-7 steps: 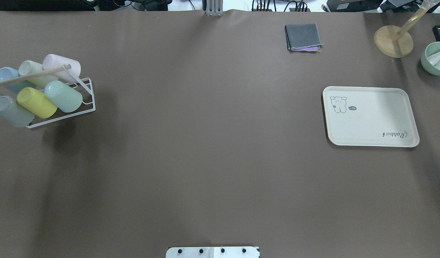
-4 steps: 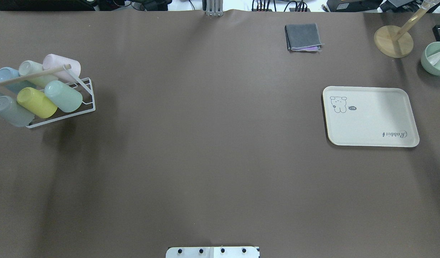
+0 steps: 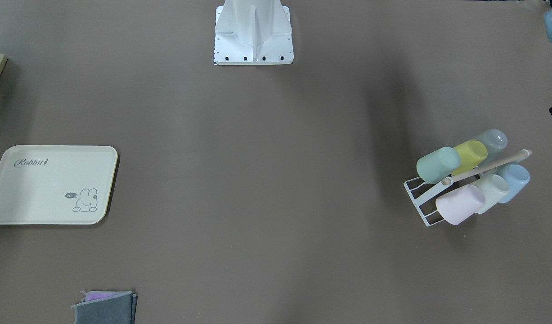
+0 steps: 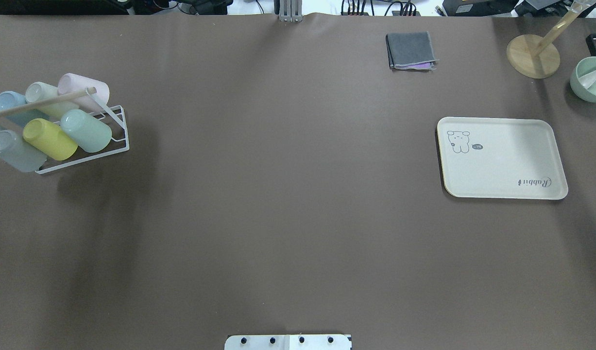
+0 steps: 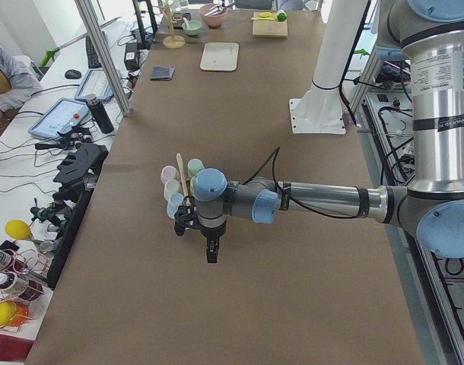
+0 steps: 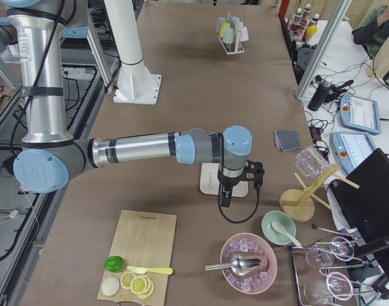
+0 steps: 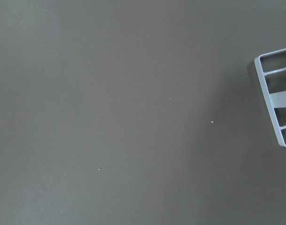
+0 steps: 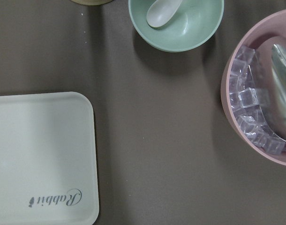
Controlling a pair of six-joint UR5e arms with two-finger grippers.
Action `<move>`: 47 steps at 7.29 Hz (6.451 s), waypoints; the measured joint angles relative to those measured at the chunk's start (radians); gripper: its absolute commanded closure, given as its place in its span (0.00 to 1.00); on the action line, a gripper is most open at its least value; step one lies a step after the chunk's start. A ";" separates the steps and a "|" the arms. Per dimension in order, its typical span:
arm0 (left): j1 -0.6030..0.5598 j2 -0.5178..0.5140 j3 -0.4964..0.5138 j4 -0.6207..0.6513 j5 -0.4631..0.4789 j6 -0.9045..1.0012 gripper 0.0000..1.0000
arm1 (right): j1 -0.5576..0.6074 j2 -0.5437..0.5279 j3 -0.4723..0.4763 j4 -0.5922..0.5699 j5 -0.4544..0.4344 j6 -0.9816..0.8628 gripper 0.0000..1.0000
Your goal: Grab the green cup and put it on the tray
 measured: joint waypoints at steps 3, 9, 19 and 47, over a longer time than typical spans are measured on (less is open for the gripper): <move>0.054 -0.027 -0.127 0.103 0.006 0.001 0.01 | 0.000 0.000 -0.002 0.000 -0.006 0.000 0.00; 0.329 -0.486 -0.258 0.705 0.124 0.000 0.01 | -0.004 -0.002 0.005 0.007 -0.010 -0.004 0.00; 0.714 -0.800 -0.021 1.063 0.938 0.810 0.02 | 0.000 -0.018 -0.027 0.013 -0.002 0.027 0.00; 0.890 -0.827 0.457 1.089 1.416 0.599 0.28 | -0.362 0.035 -0.395 0.744 -0.004 0.324 0.64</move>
